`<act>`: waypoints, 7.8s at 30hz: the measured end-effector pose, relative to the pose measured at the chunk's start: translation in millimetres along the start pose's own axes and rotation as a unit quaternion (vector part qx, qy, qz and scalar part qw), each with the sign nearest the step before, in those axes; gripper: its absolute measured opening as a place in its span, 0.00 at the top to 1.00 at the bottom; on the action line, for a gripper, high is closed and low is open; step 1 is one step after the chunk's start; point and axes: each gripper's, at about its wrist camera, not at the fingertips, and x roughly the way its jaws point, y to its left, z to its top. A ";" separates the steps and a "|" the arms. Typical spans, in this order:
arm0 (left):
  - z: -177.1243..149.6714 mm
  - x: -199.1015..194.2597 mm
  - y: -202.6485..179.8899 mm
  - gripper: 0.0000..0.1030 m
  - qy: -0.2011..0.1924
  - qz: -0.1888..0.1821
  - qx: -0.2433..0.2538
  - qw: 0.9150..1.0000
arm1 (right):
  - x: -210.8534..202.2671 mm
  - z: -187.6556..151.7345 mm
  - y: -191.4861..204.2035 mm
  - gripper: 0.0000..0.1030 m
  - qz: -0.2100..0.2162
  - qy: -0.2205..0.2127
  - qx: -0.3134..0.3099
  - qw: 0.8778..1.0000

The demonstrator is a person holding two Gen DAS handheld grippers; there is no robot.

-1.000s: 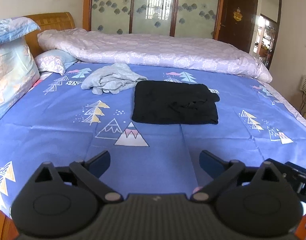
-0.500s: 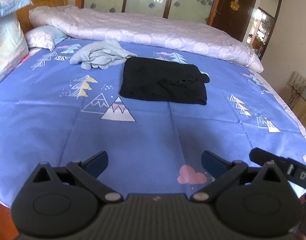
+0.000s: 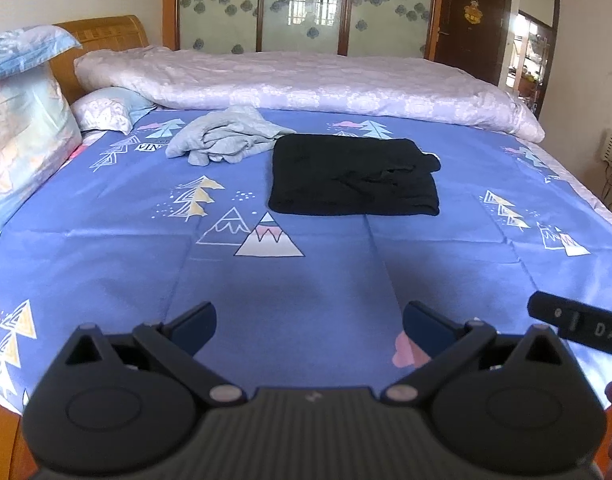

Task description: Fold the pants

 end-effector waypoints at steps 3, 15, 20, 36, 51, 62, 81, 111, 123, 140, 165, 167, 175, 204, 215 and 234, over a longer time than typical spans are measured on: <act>-0.9 1.2 0.9 0.00 0.003 0.003 -0.001 1.000 | -2.7 0.8 1.6 0.00 -0.002 -0.005 -0.009 1.000; -8.3 7.5 0.8 0.00 0.012 0.031 0.024 0.999 | -6.8 1.4 17.0 0.00 -0.014 -0.011 -0.037 0.999; -13.4 10.1 3.8 0.00 0.015 0.050 0.028 0.998 | -8.3 1.4 25.5 0.00 -0.015 -0.015 -0.057 0.998; -11.2 8.6 8.8 0.00 -0.004 0.081 0.042 0.996 | -4.0 0.9 34.2 0.00 -0.019 -0.010 -0.060 0.998; -17.8 15.2 13.0 0.00 0.031 0.077 0.042 0.996 | -3.2 -3.1 38.7 0.00 -0.013 -0.006 -0.067 0.998; -14.7 5.0 16.2 0.00 0.006 0.093 0.029 0.995 | -4.5 -6.2 39.2 0.00 -0.003 0.001 -0.069 0.998; -18.4 12.1 7.6 0.00 0.060 0.103 0.064 0.991 | -1.9 -9.1 30.4 0.00 0.002 0.017 -0.059 0.998; -22.4 18.0 9.1 0.00 0.100 0.109 0.055 0.987 | 0.8 -10.9 22.8 0.00 0.009 0.031 -0.063 0.997; -25.0 22.6 8.7 0.00 0.112 0.108 0.055 0.986 | 3.2 -10.9 18.5 0.00 0.012 0.037 -0.060 0.997; -28.4 22.4 6.0 0.00 0.109 0.111 0.064 0.986 | 4.8 -13.2 15.4 0.00 0.015 0.044 -0.058 0.997; -36.5 27.9 4.1 0.00 0.126 0.111 0.074 0.983 | 8.6 -16.4 11.1 0.00 0.023 0.060 -0.049 0.997; -36.2 27.9 4.2 0.00 0.126 0.110 0.074 0.983 | 8.4 -16.3 10.9 0.00 0.022 0.059 -0.049 0.997; -36.5 28.0 4.5 0.00 0.126 0.108 0.072 0.983 | 7.7 -16.4 11.5 0.00 0.023 0.060 -0.051 0.997; -38.3 32.2 1.9 0.00 0.135 0.099 0.079 0.983 | 11.1 -13.6 9.6 0.00 0.023 0.063 -0.054 0.996; -39.9 32.9 0.7 0.00 0.140 0.094 0.078 0.983 | 14.1 -16.5 9.3 0.00 0.023 0.065 -0.054 0.996; -38.9 28.9 4.2 0.00 0.130 0.077 0.069 0.986 | 15.3 -19.8 11.2 0.00 0.023 0.068 -0.057 0.996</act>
